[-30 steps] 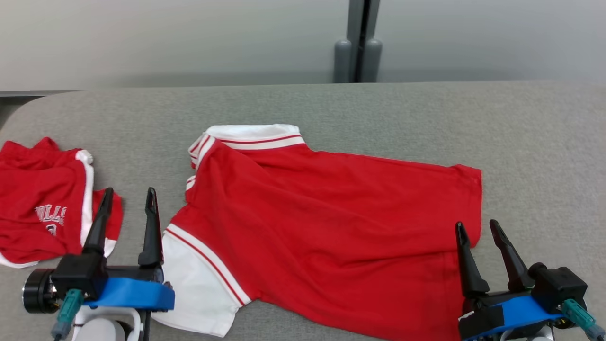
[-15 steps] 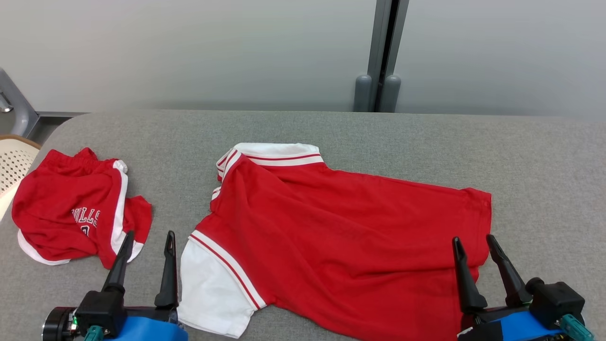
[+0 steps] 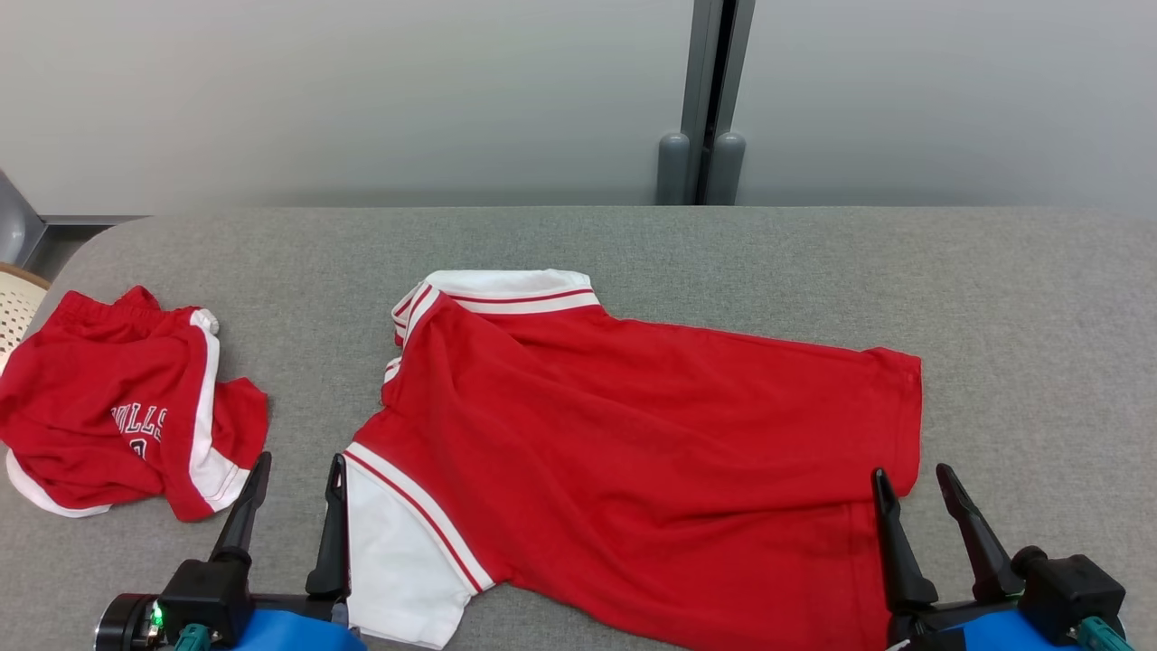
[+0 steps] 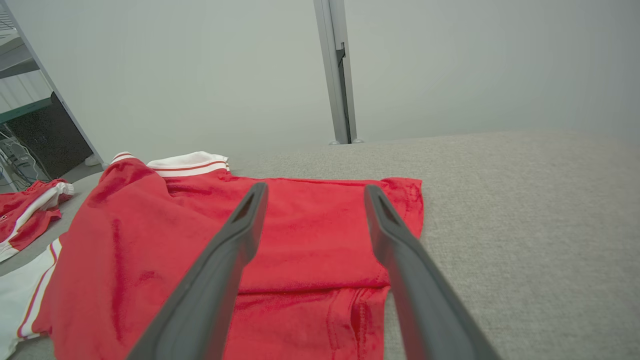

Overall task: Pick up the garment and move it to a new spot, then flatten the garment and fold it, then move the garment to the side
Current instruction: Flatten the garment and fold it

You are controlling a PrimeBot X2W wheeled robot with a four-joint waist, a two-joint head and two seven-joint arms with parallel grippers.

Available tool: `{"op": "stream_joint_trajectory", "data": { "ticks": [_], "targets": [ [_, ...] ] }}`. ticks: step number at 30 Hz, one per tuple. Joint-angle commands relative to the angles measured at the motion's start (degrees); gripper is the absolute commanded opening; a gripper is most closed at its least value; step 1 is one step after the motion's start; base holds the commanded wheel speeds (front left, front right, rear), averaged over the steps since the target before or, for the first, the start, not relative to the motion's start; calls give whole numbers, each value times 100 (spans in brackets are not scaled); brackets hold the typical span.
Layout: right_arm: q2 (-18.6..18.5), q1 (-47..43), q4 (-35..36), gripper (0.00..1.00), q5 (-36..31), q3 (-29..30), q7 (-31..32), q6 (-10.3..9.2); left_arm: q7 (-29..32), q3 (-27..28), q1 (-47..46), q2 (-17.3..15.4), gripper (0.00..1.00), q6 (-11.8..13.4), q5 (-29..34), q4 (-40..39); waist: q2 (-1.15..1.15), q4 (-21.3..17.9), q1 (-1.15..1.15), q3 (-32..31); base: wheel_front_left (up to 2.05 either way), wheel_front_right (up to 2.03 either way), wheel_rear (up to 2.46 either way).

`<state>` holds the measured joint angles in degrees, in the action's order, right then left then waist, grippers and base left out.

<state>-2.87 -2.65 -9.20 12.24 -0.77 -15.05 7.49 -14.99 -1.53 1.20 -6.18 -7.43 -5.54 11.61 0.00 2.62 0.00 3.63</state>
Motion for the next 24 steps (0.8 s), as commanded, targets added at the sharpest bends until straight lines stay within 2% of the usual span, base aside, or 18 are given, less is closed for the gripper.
{"op": "stream_joint_trajectory", "data": {
  "ticks": [1,17,24],
  "targets": [
    [-3,-17,23,100,-17,12,-18,1,-28,7,-37,-11,100,-4,2,9,0,-7,0,10,0,0,0],
    [-3,14,-54,100,-45,42,-18,1,-27,6,-67,-35,100,-6,-46,211,0,-20,0,29,0,0,0],
    [-4,-121,-502,100,-70,118,-18,1,-27,54,101,-46,100,-6,-167,727,0,-39,0,57,0,0,0]
  ]
}}
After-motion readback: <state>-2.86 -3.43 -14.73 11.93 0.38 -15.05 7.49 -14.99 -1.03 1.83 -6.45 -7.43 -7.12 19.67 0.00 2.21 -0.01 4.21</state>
